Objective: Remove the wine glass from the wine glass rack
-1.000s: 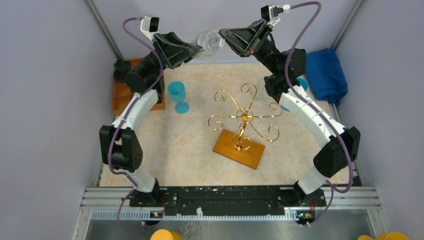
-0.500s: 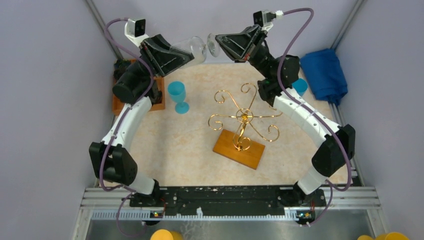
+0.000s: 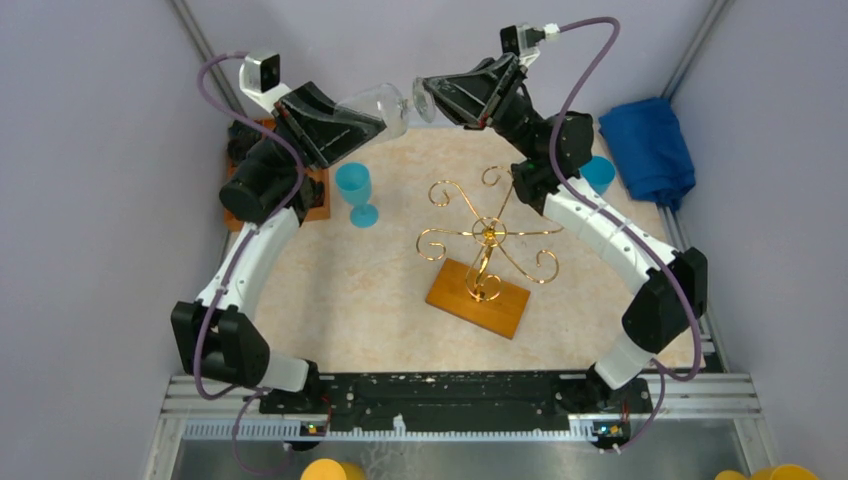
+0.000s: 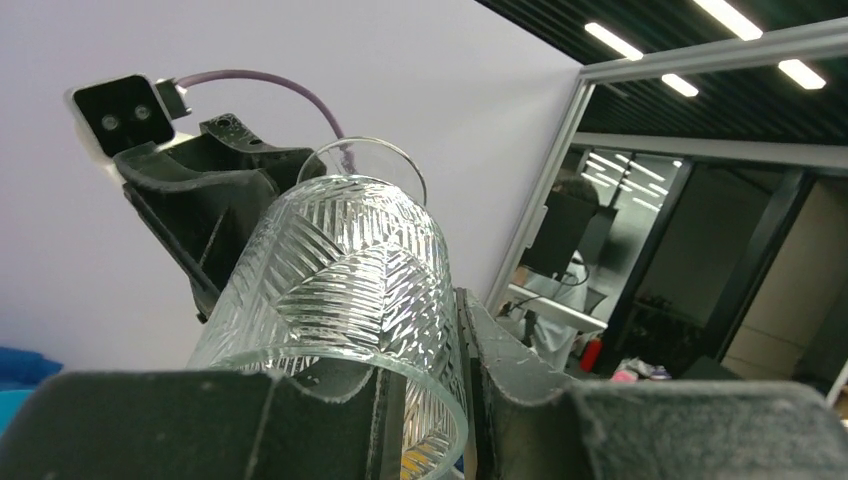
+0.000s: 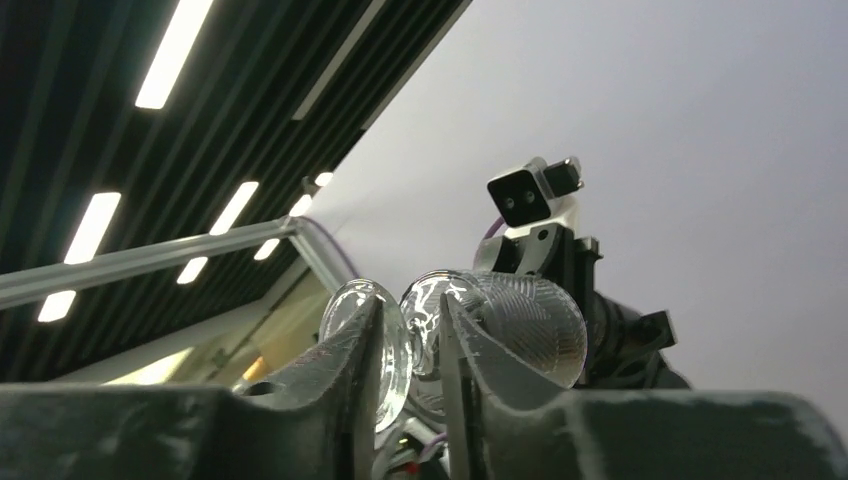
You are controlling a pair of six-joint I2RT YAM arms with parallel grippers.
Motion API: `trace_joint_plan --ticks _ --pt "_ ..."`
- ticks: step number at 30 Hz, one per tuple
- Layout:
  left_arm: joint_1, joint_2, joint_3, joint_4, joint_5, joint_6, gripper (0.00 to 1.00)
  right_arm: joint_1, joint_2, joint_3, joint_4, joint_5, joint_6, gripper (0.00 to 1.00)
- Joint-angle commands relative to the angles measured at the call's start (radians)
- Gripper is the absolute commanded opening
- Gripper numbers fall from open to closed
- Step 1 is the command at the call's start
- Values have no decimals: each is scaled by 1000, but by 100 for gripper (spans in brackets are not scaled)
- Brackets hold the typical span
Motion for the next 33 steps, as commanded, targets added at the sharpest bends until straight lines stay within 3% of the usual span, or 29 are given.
trace_joint_plan --ticks 1,4,9,11,14,16,19,22,27,33 --pt "-12 -63 -3 53 34 86 0 38 -47 5 -62 -59 -109 41" --pt "-11 -78 14 17 42 111 0 36 -61 9 -84 -56 -131 62" --pt "-8 -94 28 -63 55 158 0 18 -64 15 -75 -66 -114 83" --pt "1 -111 49 -171 73 229 0 -19 -88 -4 -72 -53 -101 85" --pt "10 -149 111 -460 97 428 0 -123 -153 -71 -69 -26 -84 86" --pt "12 -167 196 -752 84 627 0 -189 -210 -132 -57 -15 -70 87" --pt "12 -141 395 -1219 8 924 0 -288 -295 -229 -33 -6 -45 87" --pt "12 -55 590 -1544 -87 1087 0 -368 -369 -289 -45 -16 -38 87" --pt "12 116 811 -1900 -216 1247 0 -418 -464 -294 -182 -62 -138 87" --pt "9 378 1095 -2199 -339 1363 0 -423 -579 -209 -545 -83 -434 92"
